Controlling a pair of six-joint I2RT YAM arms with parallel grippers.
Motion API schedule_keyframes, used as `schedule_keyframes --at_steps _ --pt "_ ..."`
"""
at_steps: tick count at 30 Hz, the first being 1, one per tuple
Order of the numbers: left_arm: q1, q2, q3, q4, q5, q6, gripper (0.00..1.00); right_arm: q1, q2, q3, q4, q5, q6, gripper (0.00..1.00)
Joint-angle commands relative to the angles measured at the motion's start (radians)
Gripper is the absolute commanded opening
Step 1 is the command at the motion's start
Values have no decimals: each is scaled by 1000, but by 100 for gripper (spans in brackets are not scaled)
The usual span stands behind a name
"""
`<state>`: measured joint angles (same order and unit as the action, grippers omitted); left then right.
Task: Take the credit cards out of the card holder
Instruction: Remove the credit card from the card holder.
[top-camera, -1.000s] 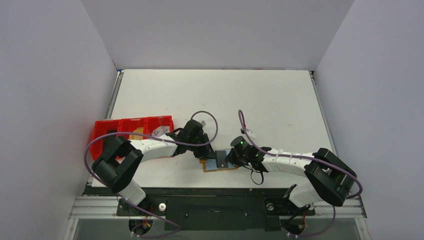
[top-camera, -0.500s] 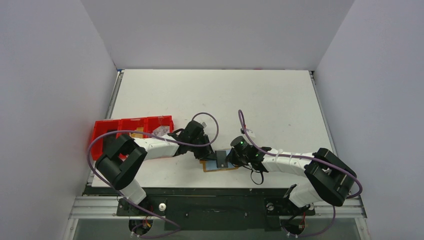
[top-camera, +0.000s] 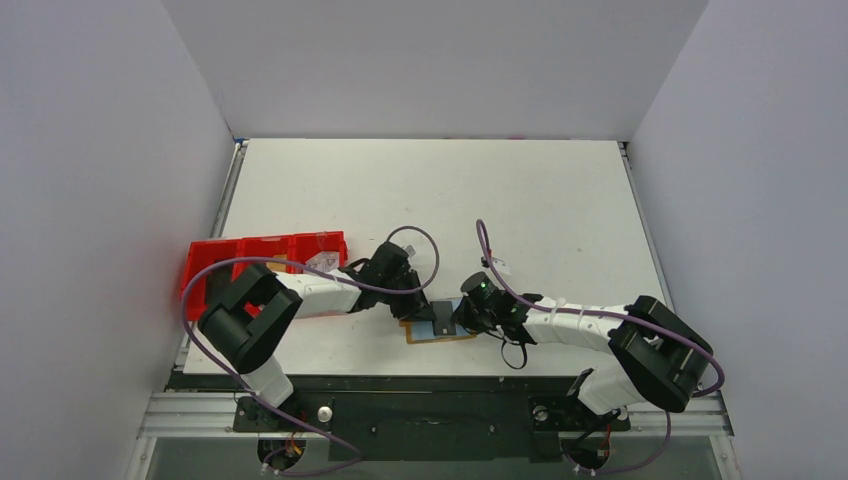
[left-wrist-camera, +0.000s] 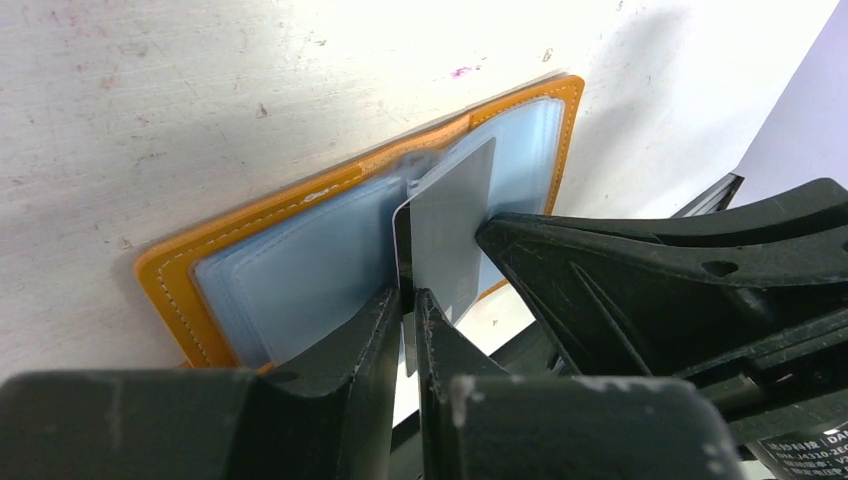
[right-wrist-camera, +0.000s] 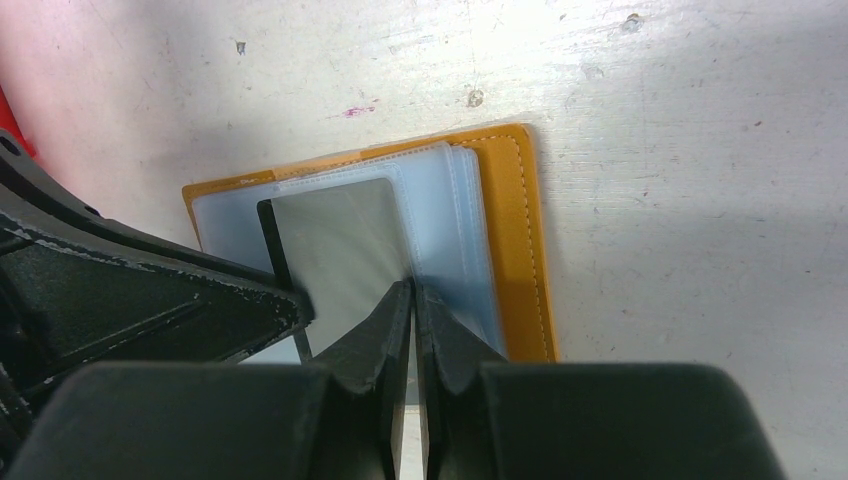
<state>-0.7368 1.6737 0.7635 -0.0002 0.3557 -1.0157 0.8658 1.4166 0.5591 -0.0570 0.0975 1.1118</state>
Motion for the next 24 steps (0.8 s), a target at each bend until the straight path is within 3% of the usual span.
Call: schedule_keyframes --at_steps 1,4,24 --pt "0 11 -10 67 31 -15 6 13 47 -10 -67 17 -5 4" --pt "8 4 -21 58 31 -13 0 10 47 -15 -71 22 -6 4" --pt "84 -44 -15 -81 52 79 0 12 108 34 -160 64 -39 0"
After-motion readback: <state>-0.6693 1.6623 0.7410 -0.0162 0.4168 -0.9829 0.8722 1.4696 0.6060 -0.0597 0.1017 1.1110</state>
